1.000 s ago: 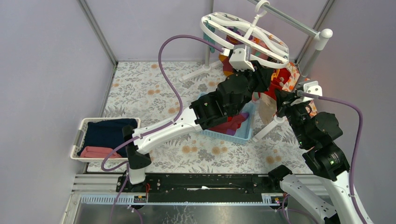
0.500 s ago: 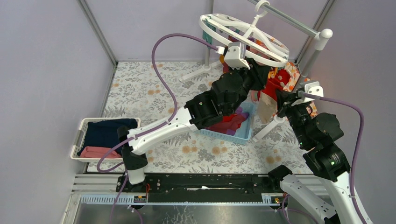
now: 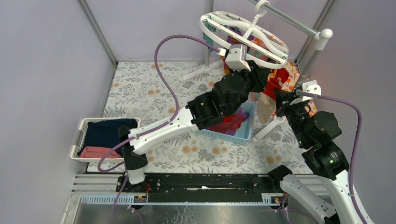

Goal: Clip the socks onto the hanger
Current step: Clamp the sock onto the hanger.

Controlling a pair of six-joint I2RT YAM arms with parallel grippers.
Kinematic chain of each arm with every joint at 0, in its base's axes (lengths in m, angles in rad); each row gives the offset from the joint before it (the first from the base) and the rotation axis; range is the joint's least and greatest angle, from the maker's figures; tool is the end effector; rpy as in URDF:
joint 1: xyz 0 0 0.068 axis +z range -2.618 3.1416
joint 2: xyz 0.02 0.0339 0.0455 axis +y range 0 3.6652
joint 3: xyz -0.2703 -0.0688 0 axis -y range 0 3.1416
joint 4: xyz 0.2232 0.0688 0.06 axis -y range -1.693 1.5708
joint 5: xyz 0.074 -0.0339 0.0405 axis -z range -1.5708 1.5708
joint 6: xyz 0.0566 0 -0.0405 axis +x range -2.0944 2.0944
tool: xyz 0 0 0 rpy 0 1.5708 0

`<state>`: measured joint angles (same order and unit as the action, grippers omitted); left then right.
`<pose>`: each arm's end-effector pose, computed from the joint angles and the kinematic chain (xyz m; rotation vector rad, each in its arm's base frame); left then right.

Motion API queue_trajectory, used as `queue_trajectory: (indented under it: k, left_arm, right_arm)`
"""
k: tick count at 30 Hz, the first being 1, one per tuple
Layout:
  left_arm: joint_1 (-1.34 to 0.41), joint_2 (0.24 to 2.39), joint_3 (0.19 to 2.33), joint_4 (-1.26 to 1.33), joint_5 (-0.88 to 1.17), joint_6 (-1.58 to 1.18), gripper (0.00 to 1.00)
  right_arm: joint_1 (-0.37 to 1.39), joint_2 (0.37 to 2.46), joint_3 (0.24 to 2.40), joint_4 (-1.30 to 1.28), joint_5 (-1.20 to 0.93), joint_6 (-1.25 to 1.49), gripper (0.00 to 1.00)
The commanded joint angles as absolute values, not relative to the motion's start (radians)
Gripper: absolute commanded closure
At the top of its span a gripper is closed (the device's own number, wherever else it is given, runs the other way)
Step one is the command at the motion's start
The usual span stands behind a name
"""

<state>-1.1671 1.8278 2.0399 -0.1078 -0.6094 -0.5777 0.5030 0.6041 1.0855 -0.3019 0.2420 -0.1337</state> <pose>0.1924 -0.3680 0.4931 -0.0643 1.5603 -0.9554 0.0893 0.0337 0.4466 -0.2416 1.3769 0.1389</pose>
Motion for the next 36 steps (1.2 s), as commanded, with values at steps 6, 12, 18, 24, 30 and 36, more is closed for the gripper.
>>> queue_trajectory:
  k: [6,12,18,24,30,36]
  left_arm:
    - [-1.157,1.831,2.037,-0.107,-0.618,-0.601,0.89]
    - [-1.157,1.836,2.036,-0.109,-0.623,-0.606,0.89]
    - [-1.155,1.843,2.039,-0.110,-0.621,-0.610,0.89]
    - [-1.155,1.845,2.034,-0.114,-0.612,-0.616,0.89]
    - [-1.155,1.847,2.028,-0.114,-0.605,-0.621,0.89]
    - [-1.155,1.845,2.024,-0.114,-0.604,-0.625,0.89]
  right_arm:
    - [0.511,0.609,1.135,-0.252,0.194,-0.121,1.00]
    - [0.512,0.615,1.139,-0.247,0.170,-0.118,1.00]
    - [0.512,0.619,1.142,-0.239,0.128,-0.117,1.00]
    - [0.512,0.627,1.154,-0.226,0.139,-0.119,1.00]
    - [0.511,0.639,1.171,-0.219,0.139,-0.121,1.00]
    - [0.512,0.646,1.173,-0.216,0.132,-0.118,1.00]
